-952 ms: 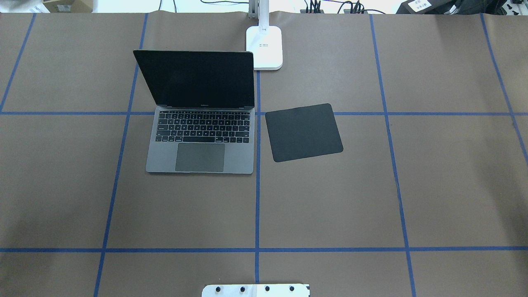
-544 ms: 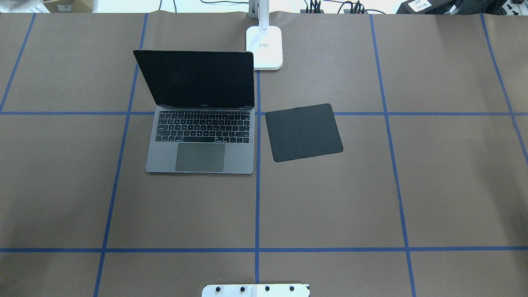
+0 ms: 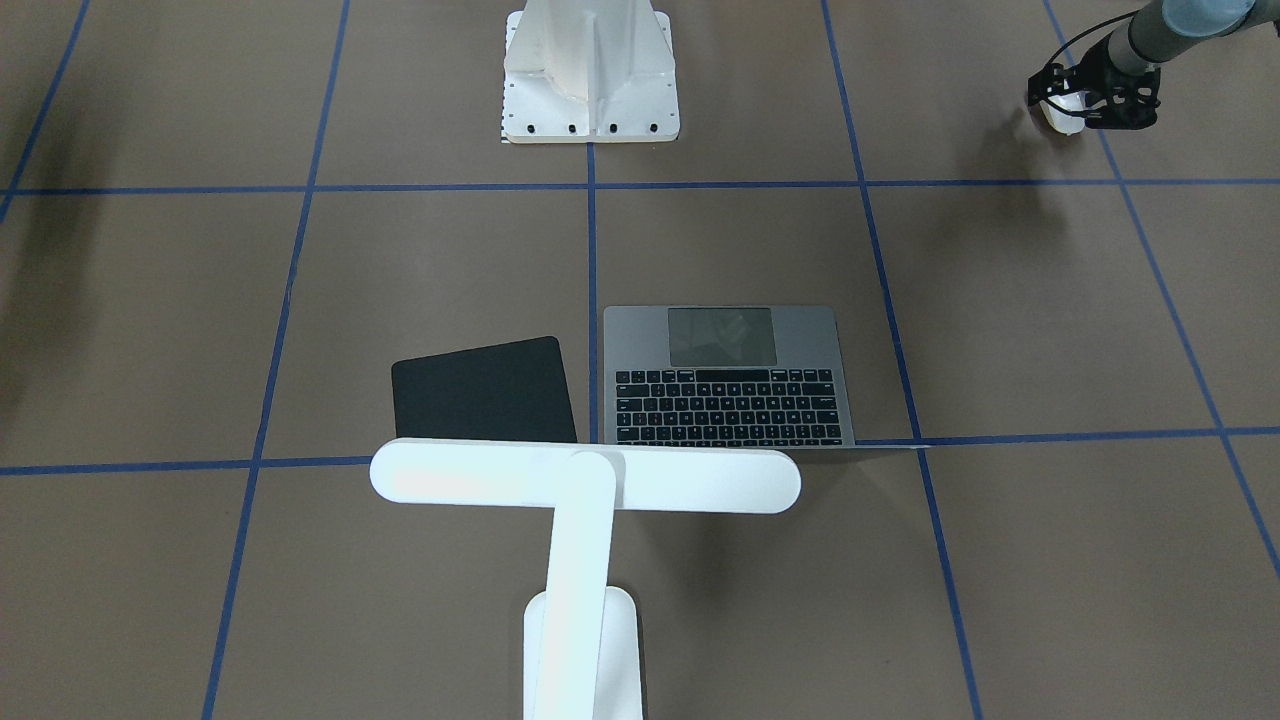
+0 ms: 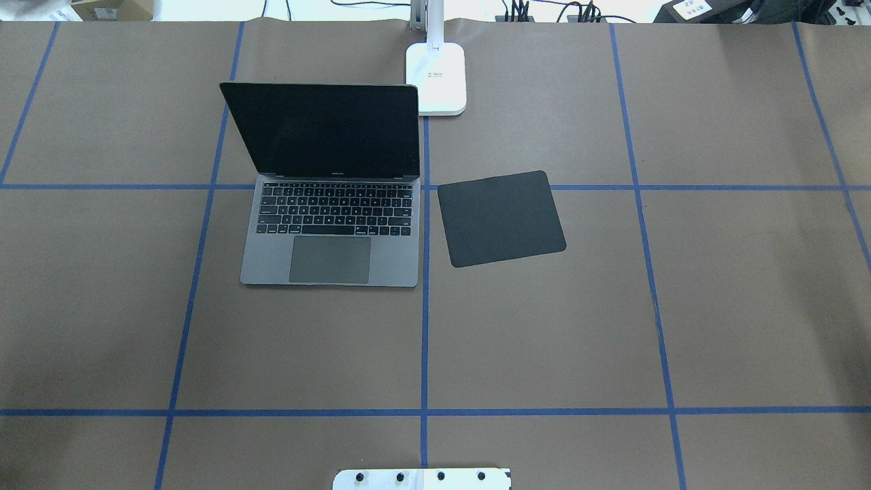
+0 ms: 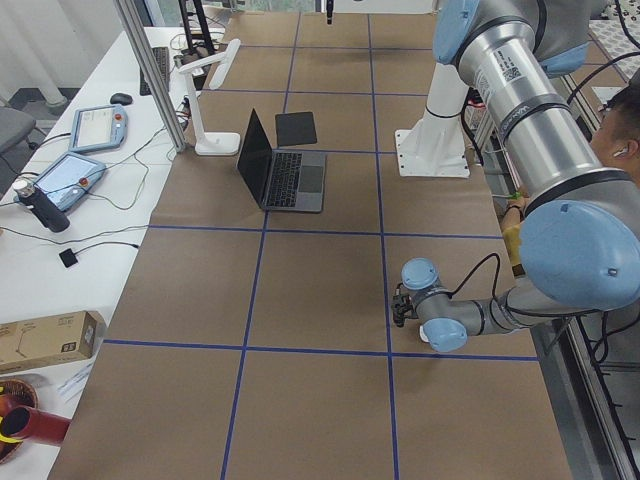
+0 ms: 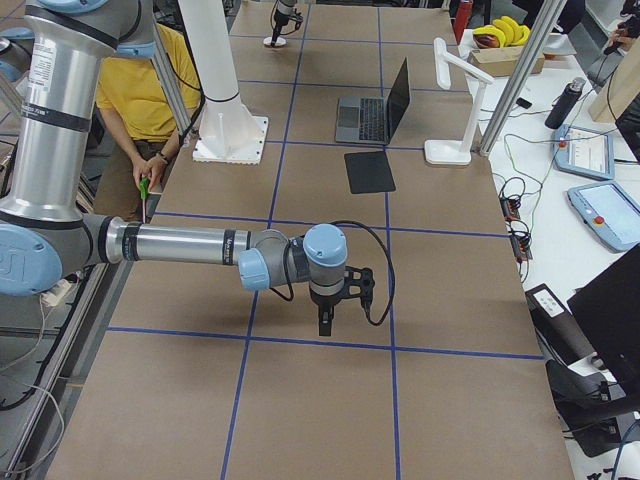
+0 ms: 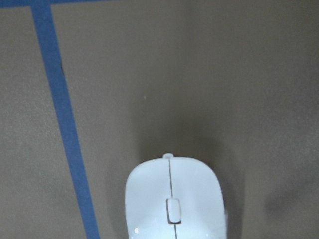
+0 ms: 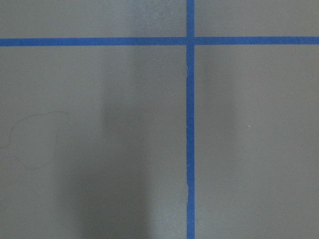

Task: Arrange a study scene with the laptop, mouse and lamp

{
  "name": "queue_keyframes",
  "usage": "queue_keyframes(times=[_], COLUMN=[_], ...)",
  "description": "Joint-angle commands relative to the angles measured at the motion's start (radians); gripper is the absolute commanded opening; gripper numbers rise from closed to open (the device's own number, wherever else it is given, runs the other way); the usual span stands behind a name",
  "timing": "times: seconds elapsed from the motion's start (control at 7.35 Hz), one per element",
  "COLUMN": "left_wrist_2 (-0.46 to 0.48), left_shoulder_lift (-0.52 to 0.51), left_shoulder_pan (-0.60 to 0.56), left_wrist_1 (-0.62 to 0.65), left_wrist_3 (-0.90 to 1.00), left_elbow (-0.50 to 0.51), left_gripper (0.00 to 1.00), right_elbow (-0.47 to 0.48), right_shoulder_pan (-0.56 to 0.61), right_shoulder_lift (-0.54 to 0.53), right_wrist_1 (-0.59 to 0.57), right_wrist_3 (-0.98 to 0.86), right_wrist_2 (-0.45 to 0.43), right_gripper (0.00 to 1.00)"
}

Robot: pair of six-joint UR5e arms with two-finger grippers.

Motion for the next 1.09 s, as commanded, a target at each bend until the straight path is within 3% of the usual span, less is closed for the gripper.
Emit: queue_keyframes(times=[0.0, 0.27, 0.41, 0.95], left_wrist_2=[0.002, 0.002, 0.0, -0.014], left_shoulder_lift=[-0.006, -0.005, 0.0, 0.007], left_shoulder_pan=[0.009, 0.011, 0.011, -0.003], left_wrist_1=[0.0, -0.002, -0.017, -0.074], left_wrist_3=[0.0, 0.002, 0.0, -0.008], left_elbow=[0.007, 0.007, 0.007, -0.042], left_gripper=[0.76, 0.49, 0.41, 0.32], right_elbow=[0.0, 0.0, 0.0, -0.002], right_shoulder_pan=[0.0, 0.0, 0.0, 0.0], right_shoulder_lift=[0.0, 0.0, 0.002, 0.003], right_wrist_1=[0.0, 0.0, 0.0, 0.0], right_wrist_3=[0.0, 0.0, 0.0, 0.0], right_wrist_2=[-0.001, -0.001, 0.0, 0.0], right_gripper=[1.0, 1.0, 1.0, 1.0])
